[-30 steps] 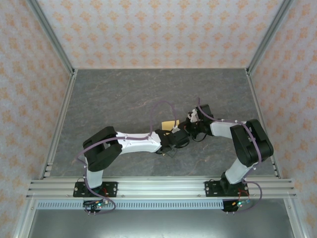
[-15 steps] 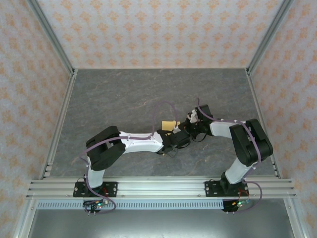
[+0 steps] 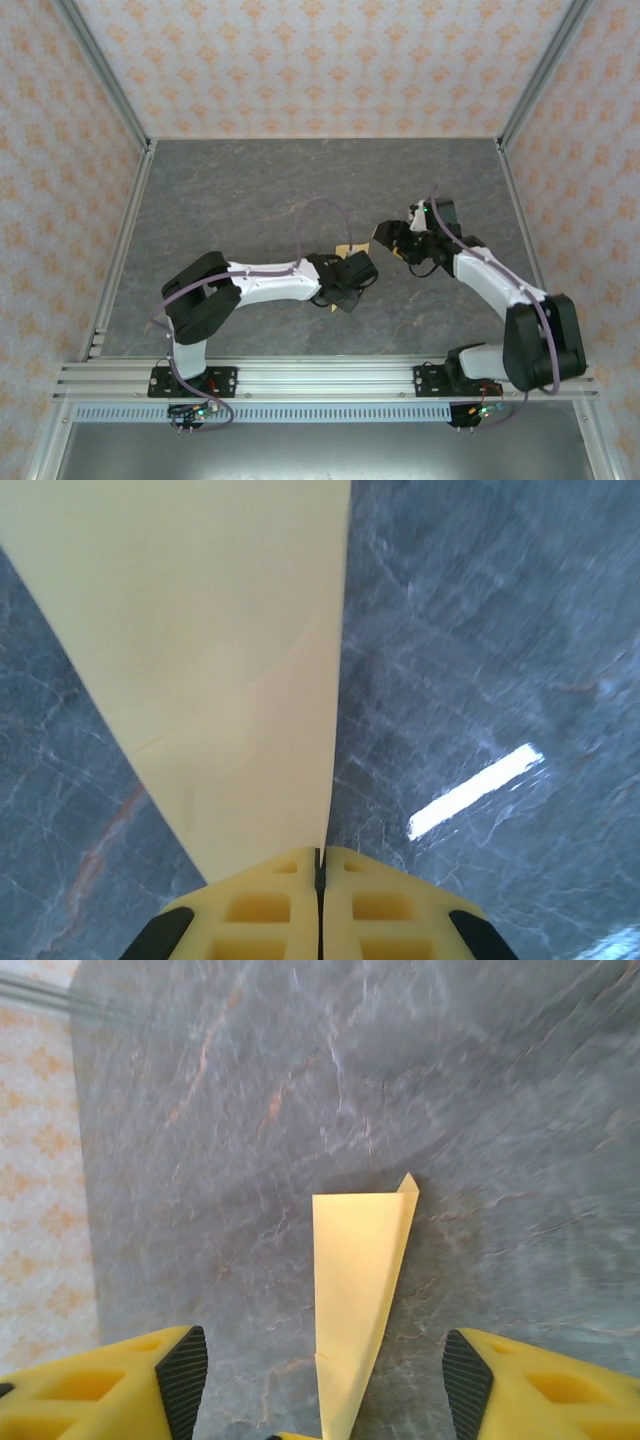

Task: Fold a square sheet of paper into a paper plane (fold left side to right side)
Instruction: Fold the wing for the fifth time at the center of the table.

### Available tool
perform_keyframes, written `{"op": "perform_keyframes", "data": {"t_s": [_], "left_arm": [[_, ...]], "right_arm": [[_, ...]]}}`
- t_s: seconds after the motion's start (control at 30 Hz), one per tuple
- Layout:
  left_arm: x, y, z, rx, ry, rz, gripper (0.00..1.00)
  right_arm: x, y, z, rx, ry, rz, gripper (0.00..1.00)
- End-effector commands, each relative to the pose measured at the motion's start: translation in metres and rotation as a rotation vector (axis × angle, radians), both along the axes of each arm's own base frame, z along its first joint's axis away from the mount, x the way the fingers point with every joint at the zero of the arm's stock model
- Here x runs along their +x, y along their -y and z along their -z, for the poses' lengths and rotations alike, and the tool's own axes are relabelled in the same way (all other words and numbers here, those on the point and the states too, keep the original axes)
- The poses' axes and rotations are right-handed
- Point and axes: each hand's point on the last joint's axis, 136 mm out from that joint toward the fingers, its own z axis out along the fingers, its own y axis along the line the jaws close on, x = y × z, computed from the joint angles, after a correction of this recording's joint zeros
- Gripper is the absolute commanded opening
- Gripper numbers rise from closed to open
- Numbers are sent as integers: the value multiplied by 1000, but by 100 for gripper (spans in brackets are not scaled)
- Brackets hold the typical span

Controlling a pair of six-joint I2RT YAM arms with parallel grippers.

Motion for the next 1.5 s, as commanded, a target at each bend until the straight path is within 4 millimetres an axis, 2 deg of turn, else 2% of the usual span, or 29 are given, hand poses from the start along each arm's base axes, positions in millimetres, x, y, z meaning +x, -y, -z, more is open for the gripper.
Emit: {"op": "perform_keyframes", "data": {"t_s": [0.0,0.1,0.33,0.5,0.8,1.17,1.47], "left_arm": [[2,14,-17,-159,-55,-11,4],[6,21,-20,-262,-115,-33,4],[17,29,-15,-515,-244,-121,3],[23,32,-24,-662,-276,-155,2],[33,18,-31,-826,-306,-215,1],[36,-3,-17,-870,-315,-269,0],[37,-7,-8,-878,-324,-285,0]], "right_arm": [[-13,26,13,-168,-28,30,68],[-20,24,20,-163,-21,9,69],[-26,-3,34,-52,7,-54,68],[-27,-19,42,-48,13,-92,66],[-21,-39,54,10,23,-124,62],[-9,-58,62,60,19,-127,53],[1,-69,68,71,17,-114,50]]}}
